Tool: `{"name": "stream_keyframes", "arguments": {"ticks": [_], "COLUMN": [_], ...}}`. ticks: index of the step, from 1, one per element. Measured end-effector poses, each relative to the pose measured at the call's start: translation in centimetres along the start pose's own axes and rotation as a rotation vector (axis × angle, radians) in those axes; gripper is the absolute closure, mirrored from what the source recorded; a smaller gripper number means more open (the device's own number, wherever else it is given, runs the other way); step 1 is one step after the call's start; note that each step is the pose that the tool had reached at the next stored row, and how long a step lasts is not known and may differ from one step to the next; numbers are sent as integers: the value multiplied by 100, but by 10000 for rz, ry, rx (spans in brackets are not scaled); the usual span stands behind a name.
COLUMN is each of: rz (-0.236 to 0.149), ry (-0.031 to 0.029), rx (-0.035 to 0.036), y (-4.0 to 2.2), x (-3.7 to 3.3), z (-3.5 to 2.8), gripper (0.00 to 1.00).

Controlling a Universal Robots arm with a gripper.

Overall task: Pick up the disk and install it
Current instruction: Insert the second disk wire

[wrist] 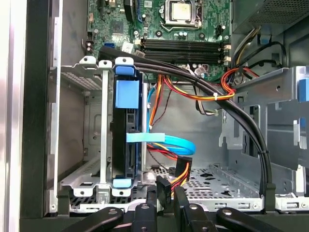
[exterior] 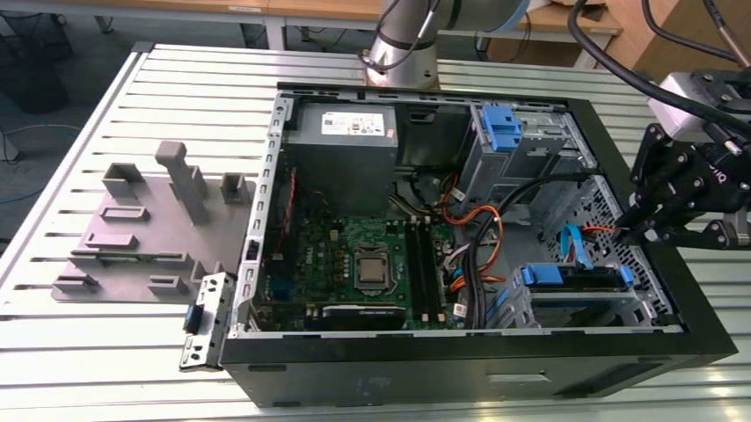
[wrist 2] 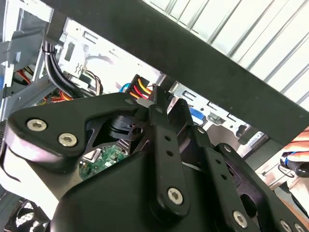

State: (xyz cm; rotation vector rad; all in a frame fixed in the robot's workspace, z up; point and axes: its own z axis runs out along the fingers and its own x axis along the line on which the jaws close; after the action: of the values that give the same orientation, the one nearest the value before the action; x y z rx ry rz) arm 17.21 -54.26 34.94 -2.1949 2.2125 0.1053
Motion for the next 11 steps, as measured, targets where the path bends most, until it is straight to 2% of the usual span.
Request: {"name": "stream_keyframes", "arguments": {"ticks": [7, 11], "rz": [0, 0], "ry": [3, 4], "rx": [0, 0], "y": [0, 0], "x": [-1, -1], "z": [-1, -1], "gripper": [72, 84]}}
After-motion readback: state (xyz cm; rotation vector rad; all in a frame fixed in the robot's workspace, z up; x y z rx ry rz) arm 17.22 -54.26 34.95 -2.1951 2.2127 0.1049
